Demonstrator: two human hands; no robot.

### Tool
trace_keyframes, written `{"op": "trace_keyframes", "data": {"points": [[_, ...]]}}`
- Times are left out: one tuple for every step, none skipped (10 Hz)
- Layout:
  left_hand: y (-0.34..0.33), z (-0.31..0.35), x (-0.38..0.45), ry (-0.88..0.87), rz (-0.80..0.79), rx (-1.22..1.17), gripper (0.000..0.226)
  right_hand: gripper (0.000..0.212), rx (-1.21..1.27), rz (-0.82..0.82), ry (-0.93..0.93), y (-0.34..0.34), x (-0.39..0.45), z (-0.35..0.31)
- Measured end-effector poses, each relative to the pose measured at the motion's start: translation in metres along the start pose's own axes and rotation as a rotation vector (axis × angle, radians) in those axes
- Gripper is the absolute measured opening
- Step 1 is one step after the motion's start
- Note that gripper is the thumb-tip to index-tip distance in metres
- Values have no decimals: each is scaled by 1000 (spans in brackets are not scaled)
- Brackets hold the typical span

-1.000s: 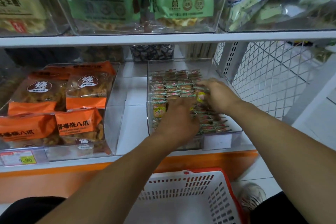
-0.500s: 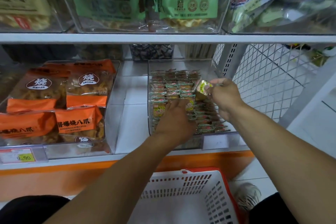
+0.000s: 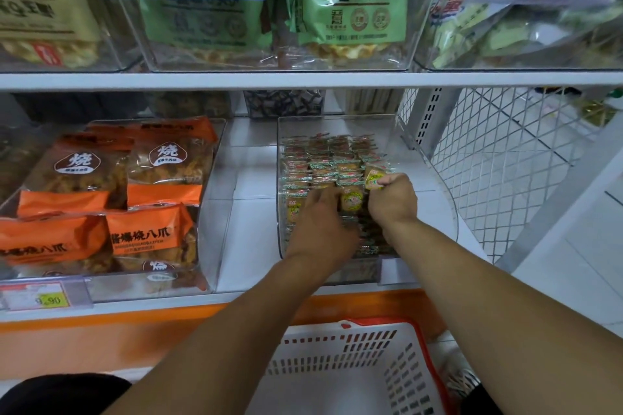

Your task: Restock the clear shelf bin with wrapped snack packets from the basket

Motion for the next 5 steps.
{"op": "trace_keyframes", "data": {"points": [[5,1,-2,15,4,-37,55,23,-75,37,85,6,-4,-7],[10,1,-6,20,4,-53,56,29,-118,32,195,9,-5,-13],[16,3,-11,16,3,-72,53,29,-120,-55,229,6,-9,-15],[21,1,-18,24,-7,-102,55,31,-117,-101,229,5,-7,-12],[30,6,-27,-7,-2,-144,50,31,-135,-135,207,10,-6,-16]]}}
Point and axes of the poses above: each hand's wrist, its own x-axis towards the middle knuckle, its own y-axis out of the back of the hand, z = x × y, the point moved 6 cm from there along x, towards the middle knuckle, and after that the axes turned 2 degrees about -y, right-handed, at the moved point
